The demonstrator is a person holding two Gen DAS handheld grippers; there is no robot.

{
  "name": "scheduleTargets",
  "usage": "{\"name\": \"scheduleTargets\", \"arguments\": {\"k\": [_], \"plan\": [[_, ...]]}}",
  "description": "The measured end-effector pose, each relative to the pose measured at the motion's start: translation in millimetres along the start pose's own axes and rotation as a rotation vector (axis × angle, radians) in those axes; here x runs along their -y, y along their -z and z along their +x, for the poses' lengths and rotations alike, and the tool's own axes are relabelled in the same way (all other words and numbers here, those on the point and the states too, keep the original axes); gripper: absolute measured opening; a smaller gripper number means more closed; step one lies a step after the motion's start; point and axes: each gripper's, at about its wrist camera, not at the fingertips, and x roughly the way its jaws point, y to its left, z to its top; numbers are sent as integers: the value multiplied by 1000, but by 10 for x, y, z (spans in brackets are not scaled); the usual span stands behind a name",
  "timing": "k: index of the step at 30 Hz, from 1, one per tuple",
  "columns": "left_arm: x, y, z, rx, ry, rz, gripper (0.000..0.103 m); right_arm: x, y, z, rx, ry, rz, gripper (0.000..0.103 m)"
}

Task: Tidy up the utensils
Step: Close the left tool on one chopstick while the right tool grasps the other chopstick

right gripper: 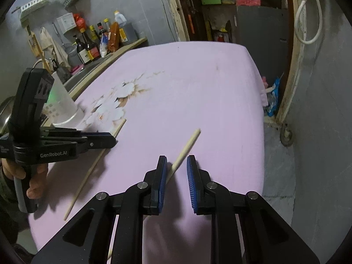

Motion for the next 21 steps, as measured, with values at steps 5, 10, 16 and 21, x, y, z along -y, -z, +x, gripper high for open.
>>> {"name": "scheduleTargets", "arguments": {"k": [5,10,16,21], "plan": [[-37,52,-48,-11,4,6,7,-115,61,-18,-34,54,-37,19],[-18,-37,-6,-32,13,-18,8,-229,53,55,-51,109,-59,29],[-24,-85,-11,-49,9,-26,7,-261,106,66,-32,182,-69,17],[50,-171,36,-95,5,-49,7,-338,76,85,-66,231,-97,12]]}}
